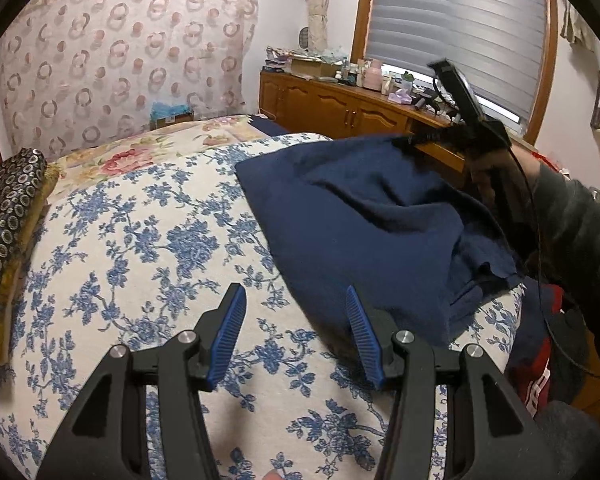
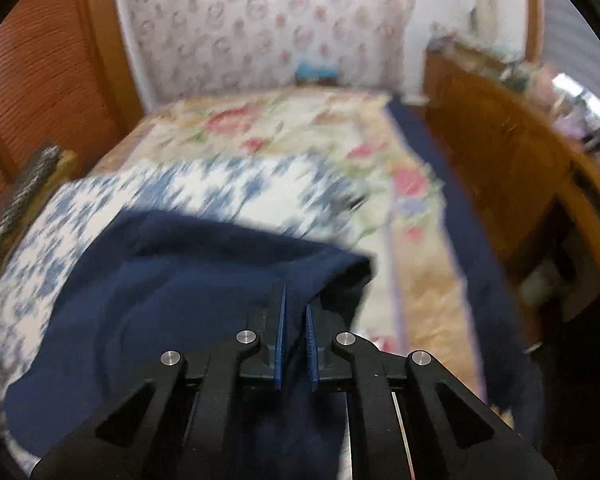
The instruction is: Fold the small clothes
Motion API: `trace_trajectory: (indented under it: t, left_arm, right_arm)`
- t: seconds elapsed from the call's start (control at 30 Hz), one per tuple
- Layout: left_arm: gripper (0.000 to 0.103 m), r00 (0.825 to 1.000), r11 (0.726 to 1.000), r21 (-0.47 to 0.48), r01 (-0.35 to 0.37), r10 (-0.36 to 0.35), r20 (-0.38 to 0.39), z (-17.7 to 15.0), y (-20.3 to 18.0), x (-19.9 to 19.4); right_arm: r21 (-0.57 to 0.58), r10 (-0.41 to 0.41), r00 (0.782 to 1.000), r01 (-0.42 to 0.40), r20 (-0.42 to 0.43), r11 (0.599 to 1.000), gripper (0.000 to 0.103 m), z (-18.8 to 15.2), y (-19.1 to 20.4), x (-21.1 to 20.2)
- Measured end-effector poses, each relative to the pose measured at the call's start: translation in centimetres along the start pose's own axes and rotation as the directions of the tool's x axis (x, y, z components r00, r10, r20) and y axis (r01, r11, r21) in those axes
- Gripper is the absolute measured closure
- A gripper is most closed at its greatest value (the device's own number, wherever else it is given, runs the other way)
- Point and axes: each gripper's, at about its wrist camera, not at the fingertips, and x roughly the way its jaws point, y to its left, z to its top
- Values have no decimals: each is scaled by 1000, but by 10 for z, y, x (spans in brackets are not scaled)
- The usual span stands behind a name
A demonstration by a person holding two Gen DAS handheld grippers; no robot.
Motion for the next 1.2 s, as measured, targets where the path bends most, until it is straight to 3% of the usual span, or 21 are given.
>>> trace_trajectory:
  t: [0.1, 0.2, 0.37, 0.53, 0.7, 0.87, 0.9, 0.97, 1.03, 1.2]
  left_arm:
    - [52, 1000, 1000, 6, 15, -15, -9, -2, -5, 2]
    - [52, 999, 999, 17, 32, -31, -18, -4, -11, 3]
    - [52, 999, 999, 24, 48, -47, -27, -7, -17, 4]
    - [52, 998, 998, 29, 57, -56, -24, -8, -23, 0]
    - [52, 997, 997, 30, 68, -67, -28, -8, -28, 0]
    - [52, 996, 997, 34, 74, -72, -46, -11, -33, 4]
    - [52, 996, 997, 34, 75, -73, -49, -11, -33, 5]
    - [52, 996, 997, 32, 76, -74, -54, -11, -34, 7]
    - [52, 995, 997, 30, 77, -75, -58, -12, -34, 8]
    - [52, 996, 997, 30, 76, -75, -53, -10, -34, 8]
  right_arm:
    - [37, -119, 992, 118, 30, 992, 95, 10, -8, -9]
    - [-5, -152, 988, 152, -3, 988, 63, 8, -4, -12]
    - [-52, -118, 993, 119, 21, 992, 61, -20, 7, -46]
    - [-79, -14, 999, 18, 47, 997, 61, -76, 32, -98]
    - [-80, 47, 999, -46, 10, 996, 61, -118, 53, -115]
    - [-64, 35, 998, -38, -44, 997, 62, -142, 59, -109]
    - [-62, 34, 998, -38, -53, 997, 62, -145, 58, -107]
    - [-66, 32, 997, -37, -71, 997, 74, -149, 59, -102]
    - [-83, 32, 997, -38, -75, 996, 96, -152, 60, -101]
    - [-101, 61, 997, -66, -47, 993, 103, -146, 50, -124]
